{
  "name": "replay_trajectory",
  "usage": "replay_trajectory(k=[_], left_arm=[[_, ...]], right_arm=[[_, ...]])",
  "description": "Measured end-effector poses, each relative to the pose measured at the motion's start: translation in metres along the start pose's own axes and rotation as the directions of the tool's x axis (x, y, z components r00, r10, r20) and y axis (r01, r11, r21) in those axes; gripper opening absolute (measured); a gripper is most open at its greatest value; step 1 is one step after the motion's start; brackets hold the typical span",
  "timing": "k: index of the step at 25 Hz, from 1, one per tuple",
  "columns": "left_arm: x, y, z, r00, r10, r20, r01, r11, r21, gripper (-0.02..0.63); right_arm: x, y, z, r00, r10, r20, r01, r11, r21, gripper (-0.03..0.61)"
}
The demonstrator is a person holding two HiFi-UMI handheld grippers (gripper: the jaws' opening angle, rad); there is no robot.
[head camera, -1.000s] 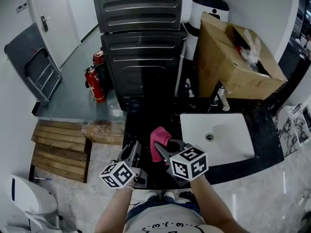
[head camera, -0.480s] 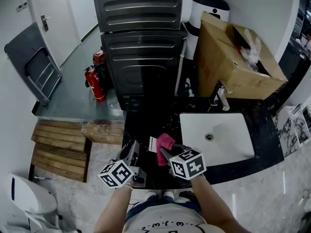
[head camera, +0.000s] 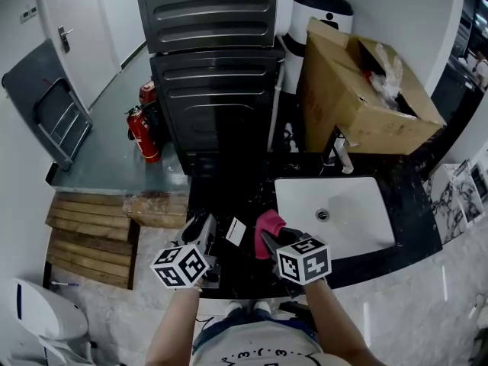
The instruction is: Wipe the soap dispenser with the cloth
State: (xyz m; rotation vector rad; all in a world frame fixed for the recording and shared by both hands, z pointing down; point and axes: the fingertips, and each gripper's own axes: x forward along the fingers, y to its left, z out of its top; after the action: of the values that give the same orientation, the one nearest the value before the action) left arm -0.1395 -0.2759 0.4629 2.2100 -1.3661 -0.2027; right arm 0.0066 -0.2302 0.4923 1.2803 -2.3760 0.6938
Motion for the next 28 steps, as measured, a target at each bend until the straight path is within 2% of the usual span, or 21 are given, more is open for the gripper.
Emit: replay_trajectory(k=[3, 5, 8, 10, 12, 14, 15, 16, 17, 18, 20, 24, 26, 28], left_arm=[[0.012, -0.030, 0.000, 0.996, -0.080, -0.040, 0.084, 0.990, 0.112, 0.094], [0.016, -0.041, -0.004, 0.993, -0.104, -0.062, 0.113, 0.979, 0.172, 0.094], [0.023, -0.056, -0.012, 0.983, -0.147, -0.108, 0.172, 0.943, 0.287, 0.094], [0.028, -0.070, -0.020, 0.963, -0.210, -0.167, 0.260, 0.884, 0.388, 0.094], [0.030, -0.079, -0.027, 0.925, -0.286, -0.249, 0.373, 0.801, 0.467, 0.094], [0.030, -0.081, -0.030, 0.875, -0.358, -0.327, 0.481, 0.722, 0.497, 0.094], [0.031, -0.080, -0.030, 0.852, -0.385, -0.354, 0.520, 0.695, 0.496, 0.092], [0.031, -0.077, -0.028, 0.841, -0.398, -0.368, 0.539, 0.682, 0.494, 0.094], [0.032, -0.072, -0.024, 0.844, -0.391, -0.366, 0.533, 0.686, 0.496, 0.098], [0.033, -0.066, -0.020, 0.860, -0.370, -0.352, 0.507, 0.702, 0.500, 0.142], [0.034, -0.056, -0.014, 0.900, -0.311, -0.306, 0.430, 0.750, 0.503, 0.199], [0.027, -0.054, -0.016, 0.975, -0.145, -0.167, 0.209, 0.851, 0.482, 0.213], [0.025, -0.059, -0.021, 0.992, -0.058, -0.110, 0.103, 0.877, 0.468, 0.213], [0.028, -0.063, -0.023, 0.997, 0.017, -0.071, 0.017, 0.886, 0.463, 0.213]], right_arm=[[-0.005, -0.005, 0.000, 1.000, -0.004, 0.011, 0.004, 1.000, 0.013, 0.049], [-0.007, -0.008, -0.001, 1.000, -0.008, 0.015, 0.008, 1.000, 0.016, 0.049], [-0.011, -0.013, 0.000, 1.000, -0.015, 0.026, 0.015, 1.000, 0.020, 0.049], [-0.012, -0.014, 0.002, 0.999, -0.015, 0.038, 0.014, 1.000, 0.017, 0.049], [-0.014, -0.014, 0.005, 0.999, -0.012, 0.046, 0.012, 1.000, 0.009, 0.049], [-0.014, -0.014, 0.006, 0.999, -0.013, 0.048, 0.013, 1.000, 0.008, 0.049], [-0.014, -0.015, 0.006, 0.999, -0.015, 0.048, 0.015, 1.000, 0.012, 0.049], [-0.014, -0.016, 0.006, 0.999, -0.017, 0.048, 0.016, 1.000, 0.015, 0.049], [-0.014, -0.016, 0.005, 0.999, -0.019, 0.048, 0.018, 1.000, 0.017, 0.049], [-0.014, -0.016, 0.004, 0.999, -0.019, 0.046, 0.019, 1.000, 0.017, 0.049], [-0.014, -0.017, 0.003, 0.999, -0.022, 0.044, 0.021, 1.000, 0.017, 0.049], [-0.015, -0.023, 0.003, 0.998, -0.038, 0.046, 0.036, 0.999, 0.038, 0.049], [-0.014, -0.025, 0.004, 0.998, -0.042, 0.051, 0.040, 0.998, 0.045, 0.049], [-0.014, -0.025, 0.006, 0.997, -0.042, 0.058, 0.039, 0.998, 0.048, 0.049]])
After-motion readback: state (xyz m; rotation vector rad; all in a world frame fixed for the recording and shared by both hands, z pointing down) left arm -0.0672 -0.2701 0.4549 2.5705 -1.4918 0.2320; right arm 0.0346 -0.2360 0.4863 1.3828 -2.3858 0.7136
